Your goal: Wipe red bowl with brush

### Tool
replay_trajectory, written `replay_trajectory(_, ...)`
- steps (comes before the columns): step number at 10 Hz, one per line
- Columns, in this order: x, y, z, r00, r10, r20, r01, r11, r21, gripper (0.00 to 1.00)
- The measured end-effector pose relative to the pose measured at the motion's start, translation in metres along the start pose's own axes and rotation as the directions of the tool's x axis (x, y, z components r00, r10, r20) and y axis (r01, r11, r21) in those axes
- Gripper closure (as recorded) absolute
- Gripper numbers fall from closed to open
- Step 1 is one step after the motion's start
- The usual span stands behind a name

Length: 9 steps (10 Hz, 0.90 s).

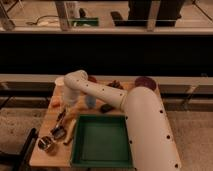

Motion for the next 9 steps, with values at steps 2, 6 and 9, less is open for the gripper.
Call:
replay_trajectory(2,-0.002,-0.002,-0.009,1.0,0.012,-0.012,-0.011,0.999,0.035,1.0)
replay_trajectory(6,-0.007,-0.008,-0.055,0.999,0.032,-0.042,-0.025,0.988,0.155,1.0)
replay_trajectory(9,-0.01,-0.005,-0.092,0.997,0.038,-0.061,-0.023,0.972,0.235,1.0)
